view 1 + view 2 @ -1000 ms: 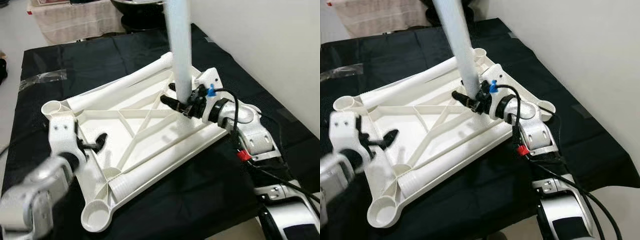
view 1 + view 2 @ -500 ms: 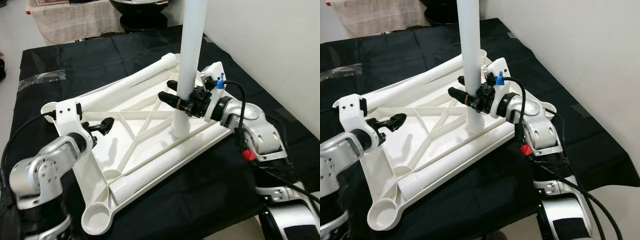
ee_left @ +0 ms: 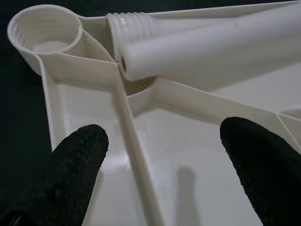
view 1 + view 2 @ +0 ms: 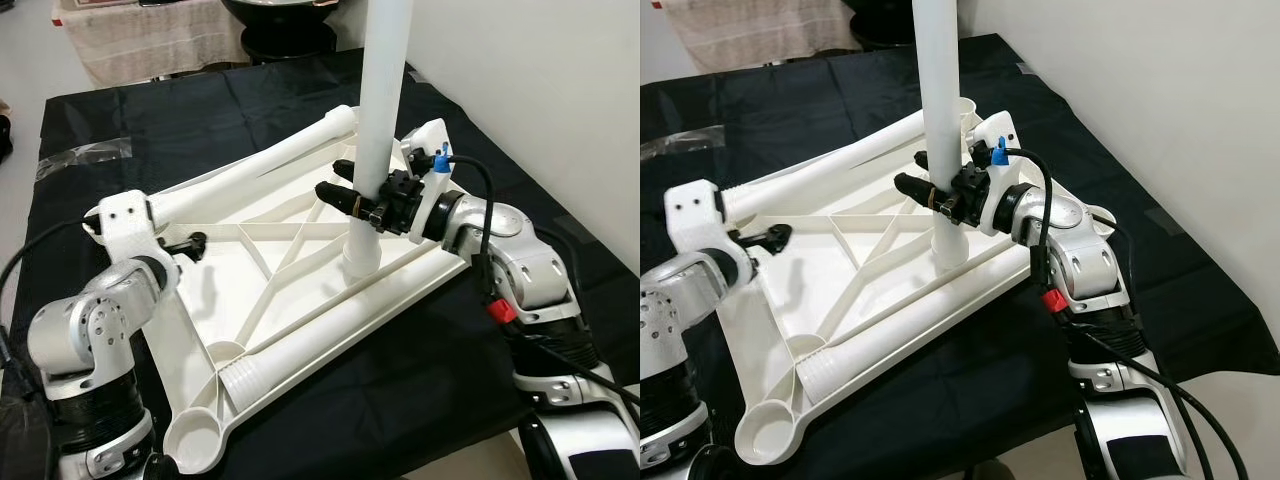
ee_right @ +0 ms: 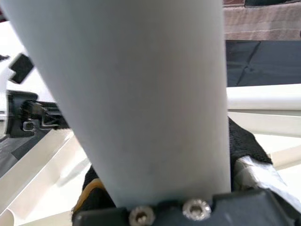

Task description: Building children table

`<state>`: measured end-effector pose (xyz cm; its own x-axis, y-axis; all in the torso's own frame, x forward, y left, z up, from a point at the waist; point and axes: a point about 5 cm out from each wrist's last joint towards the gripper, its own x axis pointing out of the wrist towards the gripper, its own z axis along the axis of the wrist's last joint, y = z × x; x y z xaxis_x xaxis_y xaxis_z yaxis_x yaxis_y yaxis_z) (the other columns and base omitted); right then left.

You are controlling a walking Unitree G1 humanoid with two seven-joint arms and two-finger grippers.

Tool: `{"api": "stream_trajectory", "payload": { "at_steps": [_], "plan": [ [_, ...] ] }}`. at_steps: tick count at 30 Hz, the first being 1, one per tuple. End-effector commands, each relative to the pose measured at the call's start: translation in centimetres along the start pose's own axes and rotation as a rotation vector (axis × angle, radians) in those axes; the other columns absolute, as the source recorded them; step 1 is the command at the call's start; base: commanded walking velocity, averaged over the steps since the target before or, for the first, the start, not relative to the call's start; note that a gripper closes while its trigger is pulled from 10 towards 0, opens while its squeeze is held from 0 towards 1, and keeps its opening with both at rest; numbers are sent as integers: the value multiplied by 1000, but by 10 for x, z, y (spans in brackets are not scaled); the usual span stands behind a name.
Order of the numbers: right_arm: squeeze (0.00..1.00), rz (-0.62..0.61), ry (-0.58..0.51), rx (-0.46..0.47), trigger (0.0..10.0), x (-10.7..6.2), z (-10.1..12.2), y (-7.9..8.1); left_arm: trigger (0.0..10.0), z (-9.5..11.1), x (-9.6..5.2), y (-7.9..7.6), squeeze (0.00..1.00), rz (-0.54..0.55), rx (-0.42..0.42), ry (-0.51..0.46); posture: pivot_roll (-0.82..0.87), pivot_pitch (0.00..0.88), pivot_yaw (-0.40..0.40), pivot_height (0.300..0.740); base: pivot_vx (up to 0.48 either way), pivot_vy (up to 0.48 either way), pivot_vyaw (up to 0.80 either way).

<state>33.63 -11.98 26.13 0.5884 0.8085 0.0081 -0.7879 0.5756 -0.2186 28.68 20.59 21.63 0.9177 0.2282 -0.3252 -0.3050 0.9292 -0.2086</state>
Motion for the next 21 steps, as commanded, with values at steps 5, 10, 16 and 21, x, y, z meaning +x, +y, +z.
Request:
{"api": "stream_trajectory", "payload": {
  "at_steps": [5,10,16,21],
  "plan": [
    [0,7,32,16,10000,-3,-5,1,10000,-13,-10,3,0,73,-23,47,9,204,-37,740,0,0,0],
    [0,9,42,18,10000,-3,-6,1,10000,-21,-18,1,0,97,-56,74,18,205,-38,740,0,0,0],
    [0,10,50,19,10000,-3,-7,2,10000,-25,-22,6,0,150,-55,80,18,205,-37,740,0,0,0],
    [0,10,55,20,10000,-3,-7,2,10000,-27,-23,18,0,218,-63,77,15,204,-36,740,0,0,0]
  ]
}}
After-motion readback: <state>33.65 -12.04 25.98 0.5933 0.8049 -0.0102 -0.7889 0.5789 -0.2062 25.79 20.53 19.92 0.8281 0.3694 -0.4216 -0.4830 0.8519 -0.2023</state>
